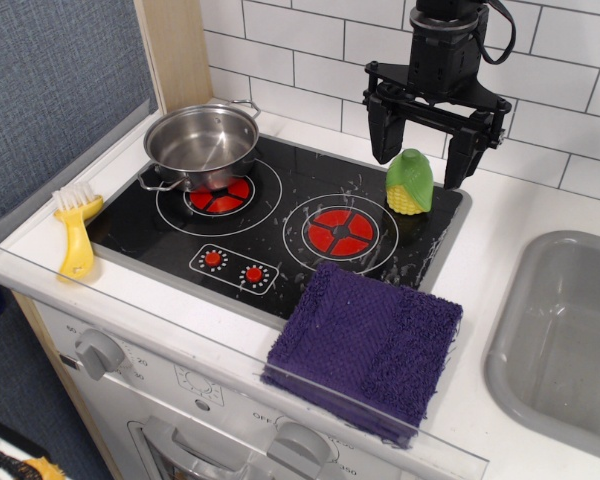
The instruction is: Put the yellow brush between the silver pan and the corn.
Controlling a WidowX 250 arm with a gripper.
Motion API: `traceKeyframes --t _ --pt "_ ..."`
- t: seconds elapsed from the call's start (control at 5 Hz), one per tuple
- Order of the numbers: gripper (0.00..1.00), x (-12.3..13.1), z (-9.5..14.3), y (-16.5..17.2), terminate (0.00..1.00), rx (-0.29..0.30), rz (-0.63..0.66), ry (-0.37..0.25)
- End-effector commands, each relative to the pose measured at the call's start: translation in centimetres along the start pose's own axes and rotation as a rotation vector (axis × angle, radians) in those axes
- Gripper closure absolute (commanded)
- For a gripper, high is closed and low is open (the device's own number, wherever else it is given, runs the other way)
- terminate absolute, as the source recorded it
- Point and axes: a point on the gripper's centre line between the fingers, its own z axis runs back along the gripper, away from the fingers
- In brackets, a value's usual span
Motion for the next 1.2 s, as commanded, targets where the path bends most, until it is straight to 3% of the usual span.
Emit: traceKeyframes --t 0.0,0.4,0.6,1.0 --pt "0.0 0.0 0.0 0.0 0.0 0.0 0.0 0.0" --pt "0.0 -2.9 1.3 3.7 0.0 -0.071 0.082 -0.105" --pt "0.0 -7.1 2.2 7.7 0.0 -0.093 0.178 -0.172" --pt "0.0 -16.8 1.6 14.9 0.0 -0.073 0.495 -0.255"
